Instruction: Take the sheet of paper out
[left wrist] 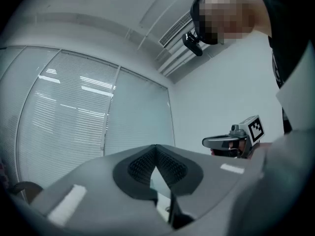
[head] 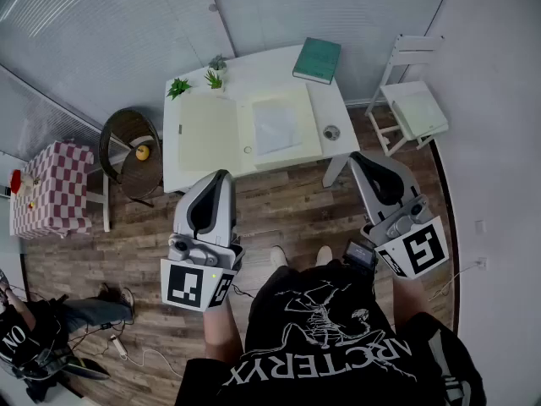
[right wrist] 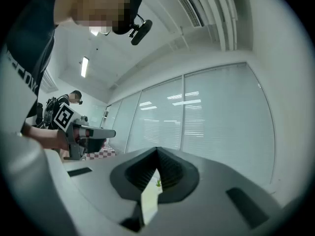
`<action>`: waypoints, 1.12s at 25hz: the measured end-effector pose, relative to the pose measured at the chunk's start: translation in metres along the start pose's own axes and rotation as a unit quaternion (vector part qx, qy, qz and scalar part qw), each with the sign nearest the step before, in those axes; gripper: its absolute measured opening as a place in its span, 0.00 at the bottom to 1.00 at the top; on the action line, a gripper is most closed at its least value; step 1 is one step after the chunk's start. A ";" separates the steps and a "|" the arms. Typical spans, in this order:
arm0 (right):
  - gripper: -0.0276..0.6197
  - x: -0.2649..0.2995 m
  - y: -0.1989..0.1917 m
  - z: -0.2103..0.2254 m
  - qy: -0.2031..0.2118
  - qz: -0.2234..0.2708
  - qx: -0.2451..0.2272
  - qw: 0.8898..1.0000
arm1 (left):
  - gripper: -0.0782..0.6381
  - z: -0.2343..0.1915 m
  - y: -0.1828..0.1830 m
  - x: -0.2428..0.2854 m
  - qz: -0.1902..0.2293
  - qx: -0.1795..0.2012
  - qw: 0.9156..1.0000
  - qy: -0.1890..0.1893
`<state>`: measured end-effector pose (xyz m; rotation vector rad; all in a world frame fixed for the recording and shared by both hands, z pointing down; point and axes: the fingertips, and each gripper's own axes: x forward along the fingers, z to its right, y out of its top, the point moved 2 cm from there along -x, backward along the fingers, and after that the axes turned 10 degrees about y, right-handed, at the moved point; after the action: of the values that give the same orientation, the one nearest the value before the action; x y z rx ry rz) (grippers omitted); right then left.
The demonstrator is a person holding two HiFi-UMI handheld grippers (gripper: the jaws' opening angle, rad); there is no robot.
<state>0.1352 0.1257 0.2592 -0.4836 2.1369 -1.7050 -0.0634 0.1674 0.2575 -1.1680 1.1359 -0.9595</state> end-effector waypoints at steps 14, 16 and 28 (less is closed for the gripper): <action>0.06 -0.005 -0.008 0.009 0.015 0.004 0.009 1.000 | 0.12 -0.001 -0.021 0.009 -0.032 -0.010 0.999 0.026; 0.06 -0.008 -0.011 0.016 0.022 0.000 0.011 1.000 | 0.12 0.002 -0.026 0.014 -0.037 -0.014 0.999 0.033; 0.06 0.053 -0.060 0.072 0.047 -0.012 0.027 0.998 | 0.12 -0.025 -0.076 0.096 -0.069 0.016 0.997 0.035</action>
<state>0.1253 0.0264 0.2994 -0.4222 2.1510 -1.8281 -0.0691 0.0575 0.3163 -1.2070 1.1024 -1.1277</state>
